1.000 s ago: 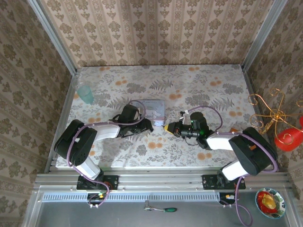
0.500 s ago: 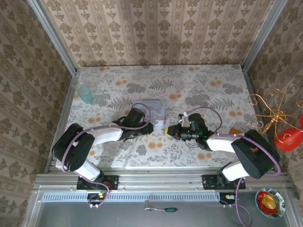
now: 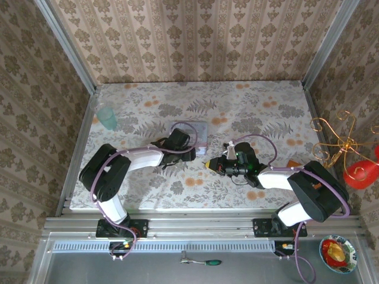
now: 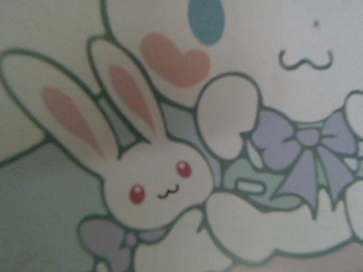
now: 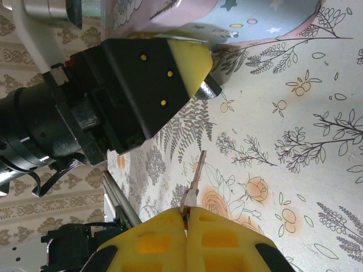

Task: Unlock the padlock with the key

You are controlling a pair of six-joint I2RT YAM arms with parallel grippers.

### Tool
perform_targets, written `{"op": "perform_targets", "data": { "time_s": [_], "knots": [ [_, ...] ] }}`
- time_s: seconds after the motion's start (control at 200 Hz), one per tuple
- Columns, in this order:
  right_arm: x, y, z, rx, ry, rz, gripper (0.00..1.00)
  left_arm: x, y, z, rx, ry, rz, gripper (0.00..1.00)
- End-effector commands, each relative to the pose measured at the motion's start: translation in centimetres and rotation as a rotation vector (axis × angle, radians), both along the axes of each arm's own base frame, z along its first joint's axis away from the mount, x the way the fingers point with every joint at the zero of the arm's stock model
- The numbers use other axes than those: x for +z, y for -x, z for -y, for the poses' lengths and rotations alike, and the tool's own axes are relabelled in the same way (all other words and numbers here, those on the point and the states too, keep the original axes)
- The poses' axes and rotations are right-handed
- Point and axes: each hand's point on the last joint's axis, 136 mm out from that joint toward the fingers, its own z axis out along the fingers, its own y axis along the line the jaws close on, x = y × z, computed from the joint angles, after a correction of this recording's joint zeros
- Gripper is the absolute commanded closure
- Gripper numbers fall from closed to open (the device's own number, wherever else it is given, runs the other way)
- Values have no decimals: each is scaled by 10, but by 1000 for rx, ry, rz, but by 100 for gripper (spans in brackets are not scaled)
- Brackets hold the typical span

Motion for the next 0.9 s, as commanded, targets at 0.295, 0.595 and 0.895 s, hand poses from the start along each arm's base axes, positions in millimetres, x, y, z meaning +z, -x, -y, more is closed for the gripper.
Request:
{"op": "perform_targets", "data": {
  "time_s": [0.295,0.595,0.895],
  "knots": [
    [4,-7,-4,-1,6,37,100,-14,10,2,-85,-27,-15,57],
    [7,-8,-6,-1,1,39,100,-19,14,-11,-58,-138,-34,50],
    [8,-7,-7,1,3,43,100,-18,14,-14,-53,-253,-37,64]
  ]
}}
